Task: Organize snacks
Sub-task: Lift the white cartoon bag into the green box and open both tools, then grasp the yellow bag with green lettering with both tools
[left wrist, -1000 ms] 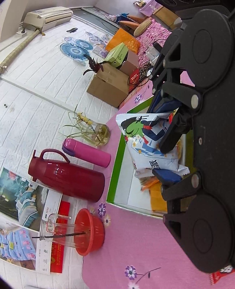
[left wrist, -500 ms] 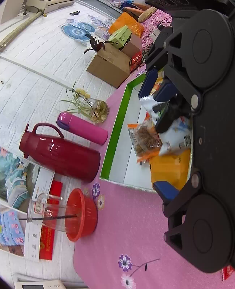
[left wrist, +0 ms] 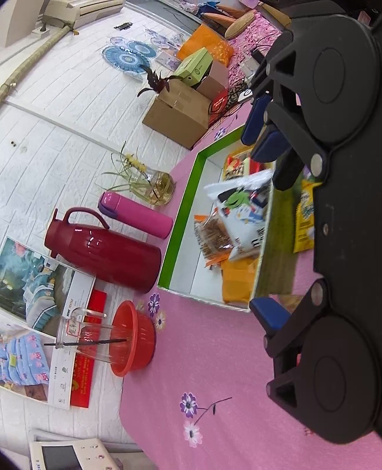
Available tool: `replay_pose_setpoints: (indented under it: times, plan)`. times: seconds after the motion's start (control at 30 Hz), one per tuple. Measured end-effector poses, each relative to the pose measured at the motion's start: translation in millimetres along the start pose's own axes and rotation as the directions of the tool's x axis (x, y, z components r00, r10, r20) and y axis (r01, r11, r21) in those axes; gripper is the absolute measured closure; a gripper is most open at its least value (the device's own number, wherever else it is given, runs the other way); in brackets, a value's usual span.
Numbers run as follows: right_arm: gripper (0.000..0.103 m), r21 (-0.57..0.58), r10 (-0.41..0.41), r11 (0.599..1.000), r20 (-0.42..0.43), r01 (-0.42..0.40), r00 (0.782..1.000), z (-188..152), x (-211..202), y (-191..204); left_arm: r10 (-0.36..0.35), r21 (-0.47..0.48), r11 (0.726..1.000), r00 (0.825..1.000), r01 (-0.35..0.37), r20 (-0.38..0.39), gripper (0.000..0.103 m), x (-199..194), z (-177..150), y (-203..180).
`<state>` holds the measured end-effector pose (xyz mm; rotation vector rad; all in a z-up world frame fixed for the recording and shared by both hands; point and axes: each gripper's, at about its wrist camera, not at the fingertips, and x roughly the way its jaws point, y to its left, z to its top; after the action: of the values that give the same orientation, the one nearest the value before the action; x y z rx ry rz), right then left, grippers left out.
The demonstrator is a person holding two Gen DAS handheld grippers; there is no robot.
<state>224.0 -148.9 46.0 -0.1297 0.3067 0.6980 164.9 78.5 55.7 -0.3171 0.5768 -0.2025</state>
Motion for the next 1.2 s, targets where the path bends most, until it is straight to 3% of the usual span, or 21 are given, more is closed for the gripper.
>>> replay_pose_setpoints:
  times: [0.33, 0.47, 0.6, 0.77, 0.93, 1.2]
  plan:
    - [0.0, 0.061, 0.084, 0.995, -0.057, -0.081, 0.995, -36, -36, 23, -0.091, -0.015, 0.996, 0.992, 0.09, -0.085, 0.0, -3, -44, -22]
    - [0.014, 0.054, 0.104, 0.994, -0.089, -0.1, 0.991, -40, -32, 30, -0.102, -0.054, 0.994, 0.988, 0.096, -0.117, 0.0, 4, -54, -17]
    - [0.018, 0.065, 0.109, 0.993, -0.134, -0.101, 0.985, -45, -23, 33, -0.099, -0.06, 0.994, 0.986, 0.092, -0.132, 0.0, 12, -56, -17]
    - [0.016, 0.113, 0.063, 0.993, -0.22, -0.039, 0.973, -51, -14, 21, -0.113, -0.057, 0.993, 0.98, 0.105, -0.165, 0.0, 25, -58, -17]
    - [0.011, 0.211, 0.118, 0.975, -0.232, -0.068, 0.965, -51, -7, 9, -0.103, -0.054, 0.994, 0.976, 0.094, -0.194, 0.001, 41, -57, -14]
    - [0.008, 0.221, 0.154, 0.97, -0.264, -0.096, 0.952, -51, 14, 12, -0.098, -0.073, 0.994, 0.97, 0.084, -0.223, 0.002, 60, -56, 2]
